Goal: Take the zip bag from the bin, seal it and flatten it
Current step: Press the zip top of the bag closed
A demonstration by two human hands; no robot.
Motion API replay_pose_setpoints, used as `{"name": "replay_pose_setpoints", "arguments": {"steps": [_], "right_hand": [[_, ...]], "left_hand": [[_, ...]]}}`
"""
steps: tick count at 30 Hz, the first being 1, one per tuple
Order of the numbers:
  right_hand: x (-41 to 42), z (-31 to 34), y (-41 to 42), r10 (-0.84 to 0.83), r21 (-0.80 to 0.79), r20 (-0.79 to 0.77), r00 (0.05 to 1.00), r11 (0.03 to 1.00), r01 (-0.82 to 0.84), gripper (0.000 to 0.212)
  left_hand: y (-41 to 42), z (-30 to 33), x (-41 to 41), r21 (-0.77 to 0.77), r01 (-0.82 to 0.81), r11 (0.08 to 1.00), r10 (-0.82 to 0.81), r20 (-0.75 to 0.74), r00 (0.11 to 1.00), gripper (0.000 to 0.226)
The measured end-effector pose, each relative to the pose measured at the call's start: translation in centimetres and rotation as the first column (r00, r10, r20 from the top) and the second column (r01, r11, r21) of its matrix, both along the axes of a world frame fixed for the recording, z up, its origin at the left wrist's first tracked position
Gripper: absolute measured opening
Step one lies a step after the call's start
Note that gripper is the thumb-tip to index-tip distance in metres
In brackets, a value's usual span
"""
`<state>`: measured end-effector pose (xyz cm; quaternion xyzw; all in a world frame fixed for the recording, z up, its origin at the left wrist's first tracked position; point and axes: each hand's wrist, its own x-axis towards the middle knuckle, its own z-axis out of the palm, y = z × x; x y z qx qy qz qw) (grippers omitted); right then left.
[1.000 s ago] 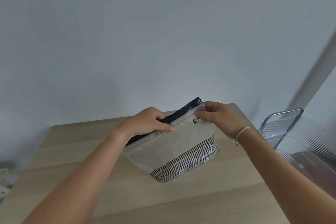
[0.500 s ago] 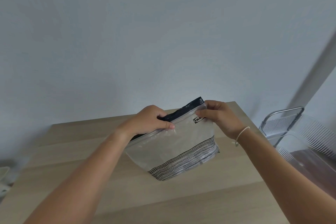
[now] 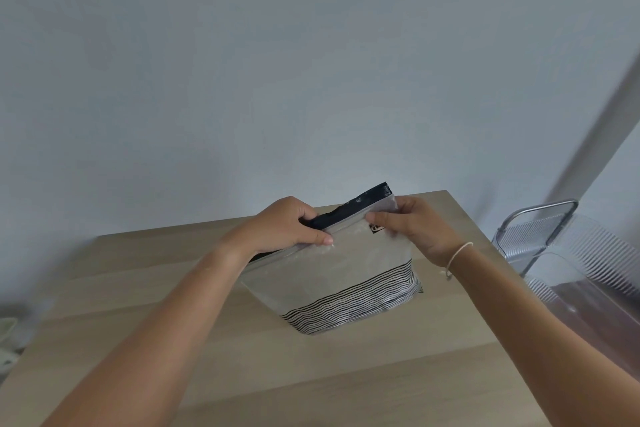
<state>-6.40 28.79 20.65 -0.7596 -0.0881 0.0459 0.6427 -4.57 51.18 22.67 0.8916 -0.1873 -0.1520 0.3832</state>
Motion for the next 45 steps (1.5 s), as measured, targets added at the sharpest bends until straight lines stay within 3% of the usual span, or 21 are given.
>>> {"name": "replay_pose_setpoints", "arguments": {"steps": [7, 11, 15, 19, 34, 39, 45], "right_hand": [[0.2, -0.3, 0.1, -0.025, -0.060, 0.011, 1.000, 0.998, 0.026, 0.003], [0.3, -0.6, 0.1, -0.041, -0.061, 0.020, 0.999, 0.997, 0.042, 0.014], [0.0, -0.4, 0.2, -0.031, -0.058, 0.004, 1.000, 0.998, 0.031, 0.005], [0.0, 0.1, -0.5, -0.065, -0.039, -0.008, 0.998, 0.997, 0.065, 0.009], [0.1, 0.3, -0.9, -0.082, -0.062, 0.000, 0.997, 0.995, 0.082, 0.002], [0.0, 0.5, -2.0, -0.149, -0.052, 0.026, 0.989, 0.987, 0.150, 0.013], [0.2, 0.2, -2.3, -0.147, -0.057, 0.033, 0.989, 0.987, 0.148, 0.016]], "left_hand": [[0.2, -0.7, -0.2, 0.021, -0.003, 1.000, 0.003, -0.008, 1.000, 0.029], [0.1, -0.9, -0.2, 0.027, 0.026, 0.999, -0.026, -0.025, 0.999, 0.027], [0.2, -1.0, -0.3, 0.006, 0.010, 1.000, -0.010, -0.013, 1.000, 0.023], [0.8, -0.9, -0.4, 0.008, -0.020, 1.000, 0.020, -0.023, 1.000, 0.031], [1.6, -1.5, 0.0, 0.038, -0.013, 0.999, 0.011, 0.041, 0.999, 0.020], [2.5, -1.3, 0.5, 0.117, -0.029, 0.993, 0.026, 0.025, 0.999, 0.030], [2.7, -1.6, 0.6, 0.122, -0.043, 0.992, 0.037, 0.053, 0.998, 0.012]]}}
